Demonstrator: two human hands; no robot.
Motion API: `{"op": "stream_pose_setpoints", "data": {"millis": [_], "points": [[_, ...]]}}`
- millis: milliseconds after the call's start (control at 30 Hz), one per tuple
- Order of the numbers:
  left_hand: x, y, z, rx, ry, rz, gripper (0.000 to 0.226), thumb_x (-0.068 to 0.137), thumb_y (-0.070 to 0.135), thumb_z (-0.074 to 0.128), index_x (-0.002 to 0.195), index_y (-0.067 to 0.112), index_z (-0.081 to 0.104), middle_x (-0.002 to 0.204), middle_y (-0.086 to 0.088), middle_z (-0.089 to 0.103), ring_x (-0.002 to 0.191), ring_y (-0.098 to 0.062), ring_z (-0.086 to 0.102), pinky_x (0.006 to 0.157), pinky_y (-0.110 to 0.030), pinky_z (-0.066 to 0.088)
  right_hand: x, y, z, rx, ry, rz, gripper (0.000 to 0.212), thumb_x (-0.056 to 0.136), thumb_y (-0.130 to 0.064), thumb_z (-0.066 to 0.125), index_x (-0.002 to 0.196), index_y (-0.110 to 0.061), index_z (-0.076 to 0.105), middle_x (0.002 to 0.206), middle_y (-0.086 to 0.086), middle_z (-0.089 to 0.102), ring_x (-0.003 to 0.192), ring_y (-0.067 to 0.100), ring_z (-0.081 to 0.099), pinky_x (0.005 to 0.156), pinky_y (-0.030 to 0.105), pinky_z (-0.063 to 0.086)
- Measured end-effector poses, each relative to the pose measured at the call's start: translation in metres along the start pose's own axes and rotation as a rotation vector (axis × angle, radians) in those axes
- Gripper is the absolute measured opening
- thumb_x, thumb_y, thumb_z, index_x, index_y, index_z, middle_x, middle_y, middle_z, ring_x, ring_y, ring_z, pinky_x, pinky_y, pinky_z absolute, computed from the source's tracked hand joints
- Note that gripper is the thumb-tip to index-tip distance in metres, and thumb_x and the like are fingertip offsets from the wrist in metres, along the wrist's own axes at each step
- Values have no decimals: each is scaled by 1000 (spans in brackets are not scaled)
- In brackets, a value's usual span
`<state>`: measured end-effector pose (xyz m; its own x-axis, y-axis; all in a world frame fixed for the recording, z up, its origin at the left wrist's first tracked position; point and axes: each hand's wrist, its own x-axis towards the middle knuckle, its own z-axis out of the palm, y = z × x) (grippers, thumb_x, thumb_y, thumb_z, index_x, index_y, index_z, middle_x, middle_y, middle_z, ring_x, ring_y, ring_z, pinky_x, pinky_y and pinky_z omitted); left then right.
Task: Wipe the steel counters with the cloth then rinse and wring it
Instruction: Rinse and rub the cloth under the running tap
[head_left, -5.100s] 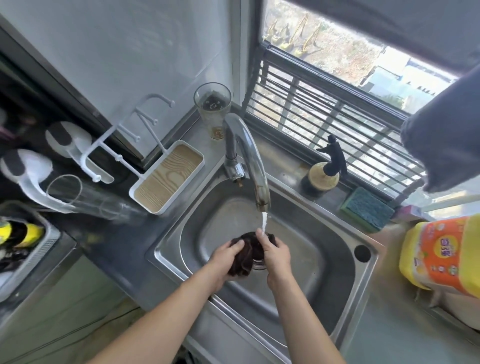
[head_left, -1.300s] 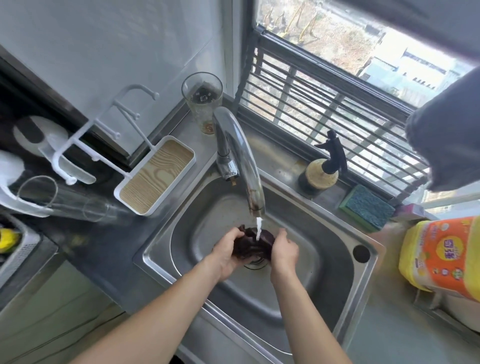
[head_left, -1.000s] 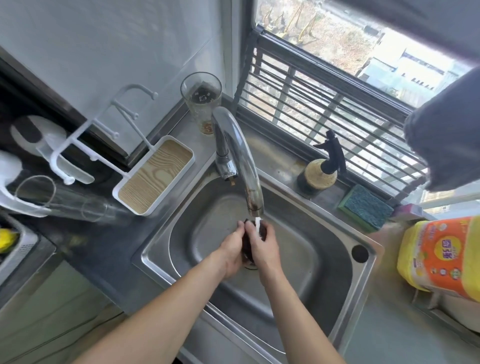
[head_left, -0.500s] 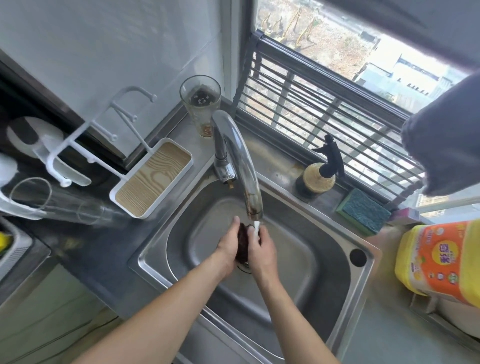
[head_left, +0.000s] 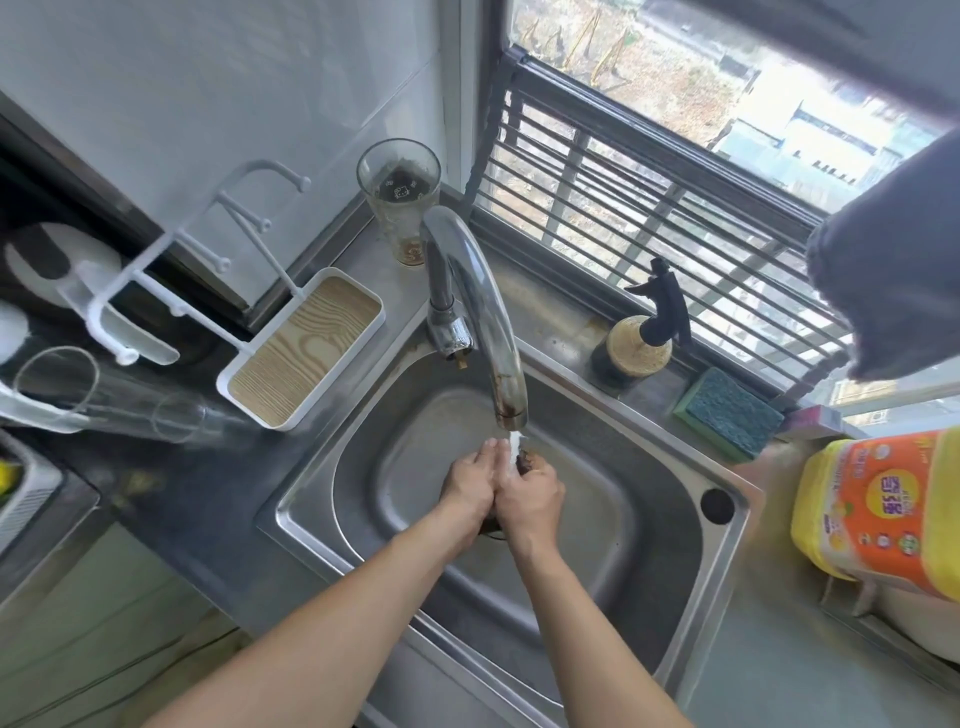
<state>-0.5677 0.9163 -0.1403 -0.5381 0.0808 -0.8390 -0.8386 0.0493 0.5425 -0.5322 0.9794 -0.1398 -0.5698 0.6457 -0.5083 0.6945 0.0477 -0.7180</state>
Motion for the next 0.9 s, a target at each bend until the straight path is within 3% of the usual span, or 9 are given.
{"op": "stream_pose_setpoints", "data": {"millis": [100,200,333,400,467,533,633,767,900], "points": [[2,-2,-5,157,18,38,33,99,39,57,86,15,74,75,-1,74,75,-19,69,63,-23,54,3,1,0,-71,-27,46,45,96,-46,60,62,-16,59,84,18,74,88,36,69,67,32,40],[10,-6,-14,345,-14,95,44,89,56,53,88,18,75,85,-5,77,85,-23,72,81,-38,57,9,6,-3,-104,-63,104,51,99,-49,50,87,-7,75,101,23,74,102,40,67,82,38,48],[2,-4,-23,319,-111,117,19,98,38,55,97,20,62,103,-11,71,88,-20,64,80,-36,52,19,16,-6,32,-80,152,78,89,-71,33,99,-7,76,105,19,75,107,38,67,98,46,51],[-2,-4,-29,195,-146,-64,10,102,29,54,103,22,60,108,-11,70,91,-24,66,74,-37,56,18,13,-12,105,-56,169,65,92,-63,34,108,-12,71,113,12,73,110,32,64,102,45,48],[-8,-3,-34,40,-194,-301,21,102,33,53,106,16,65,106,-15,73,92,-31,70,72,-43,61,11,6,-19,166,-21,136,24,98,-32,50,108,-18,67,113,5,71,105,21,63,100,40,48],[-6,-4,-34,-44,-192,-312,20,101,29,54,106,13,66,92,-13,74,81,-27,70,58,-38,61,8,11,-18,170,-59,23,15,88,-21,58,97,-24,69,101,-2,73,97,15,66,97,41,52],[2,-10,-31,-37,-51,-113,21,96,19,59,116,14,63,88,-9,71,74,-20,65,50,-26,50,2,23,-15,129,-135,-57,15,82,-39,62,88,-27,68,87,-4,73,89,17,69,90,48,56],[2,-12,-28,31,-10,-77,25,93,35,63,108,18,73,97,-8,77,83,-23,71,65,-28,53,-4,22,-7,-49,-165,-95,42,83,-68,64,85,-26,59,81,-5,70,83,14,66,81,38,54],[-2,-7,-21,73,-52,-136,45,97,51,50,90,17,78,96,-8,78,90,-24,72,81,-37,58,-2,15,1,-64,-167,-115,34,86,-60,64,104,-32,68,97,-9,72,95,10,66,88,24,51]]}}
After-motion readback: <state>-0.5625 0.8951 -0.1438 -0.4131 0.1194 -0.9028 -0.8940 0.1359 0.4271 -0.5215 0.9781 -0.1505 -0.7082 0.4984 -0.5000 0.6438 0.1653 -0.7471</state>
